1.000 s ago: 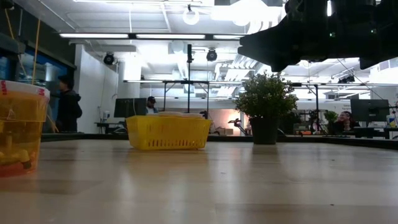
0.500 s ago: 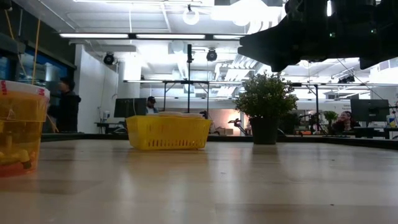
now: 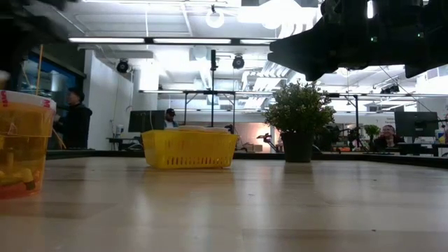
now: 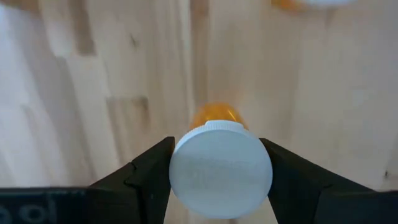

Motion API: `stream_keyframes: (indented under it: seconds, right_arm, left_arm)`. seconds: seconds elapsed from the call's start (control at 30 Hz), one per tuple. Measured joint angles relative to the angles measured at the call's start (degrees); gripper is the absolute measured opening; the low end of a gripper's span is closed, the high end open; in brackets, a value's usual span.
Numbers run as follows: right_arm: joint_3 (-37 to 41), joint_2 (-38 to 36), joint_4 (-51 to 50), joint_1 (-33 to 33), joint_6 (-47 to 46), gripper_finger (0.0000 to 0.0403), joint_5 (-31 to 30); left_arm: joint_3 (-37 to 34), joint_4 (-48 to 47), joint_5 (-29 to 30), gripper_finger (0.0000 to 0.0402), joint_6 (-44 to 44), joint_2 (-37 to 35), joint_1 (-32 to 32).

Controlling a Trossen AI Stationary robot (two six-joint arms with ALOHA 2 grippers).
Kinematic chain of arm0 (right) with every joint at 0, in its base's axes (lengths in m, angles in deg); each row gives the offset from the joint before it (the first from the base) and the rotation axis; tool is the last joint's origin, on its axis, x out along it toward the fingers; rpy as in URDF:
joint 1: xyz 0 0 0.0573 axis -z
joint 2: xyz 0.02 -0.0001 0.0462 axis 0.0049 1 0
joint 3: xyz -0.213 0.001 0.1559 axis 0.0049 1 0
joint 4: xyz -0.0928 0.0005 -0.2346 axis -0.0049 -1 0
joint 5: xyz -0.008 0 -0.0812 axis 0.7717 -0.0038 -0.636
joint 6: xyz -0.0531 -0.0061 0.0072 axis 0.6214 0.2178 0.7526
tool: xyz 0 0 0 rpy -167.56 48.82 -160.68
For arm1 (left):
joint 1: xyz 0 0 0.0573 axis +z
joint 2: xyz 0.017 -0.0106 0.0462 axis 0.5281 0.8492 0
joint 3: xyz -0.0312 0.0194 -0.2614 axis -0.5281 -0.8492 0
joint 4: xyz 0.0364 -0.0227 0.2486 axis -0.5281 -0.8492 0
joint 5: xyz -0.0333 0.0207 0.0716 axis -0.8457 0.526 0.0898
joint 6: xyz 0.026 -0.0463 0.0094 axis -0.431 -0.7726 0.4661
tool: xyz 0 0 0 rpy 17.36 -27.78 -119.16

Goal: Pick and place pill bottles into a basket
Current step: Put the yellow pill bottle into the bin

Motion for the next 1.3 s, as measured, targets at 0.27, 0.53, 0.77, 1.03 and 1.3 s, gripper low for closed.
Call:
stream_keyframes:
  seconds: [0.27, 0.53, 0.77, 1.03, 1.3]
  right_arm:
    - [0.00, 0.00, 0.27, 0.00, -0.54, 0.0199, -0.01]
    - [-0.01, 0.00, 0.27, 0.00, -0.56, 0.0199, -0.02]
    - [0.00, 0.00, 0.27, -0.01, -0.10, 0.0199, -0.02]
    - [0.00, 0.00, 0.23, 0.00, 0.76, 0.0199, -0.02]
    - [0.00, 0.02, -0.35, 0.00, 1.14, 0.0199, -0.02]
  left_arm:
    - [4.72, -0.66, 3.82, 0.0253, 13.31, -0.02, 9.91]
    - [8.18, -0.54, 4.85, 0.0253, 25.09, -0.02, 20.35]
    - [8.99, 4.48, 4.91, 0.0253, 36.00, -0.04, 28.19]
    - [8.00, 11.10, 0.82, 0.0253, 42.07, -0.04, 34.43]
    - [8.00, 13.37, 0.25, 0.0253, 46.10, 2.23, 35.90]
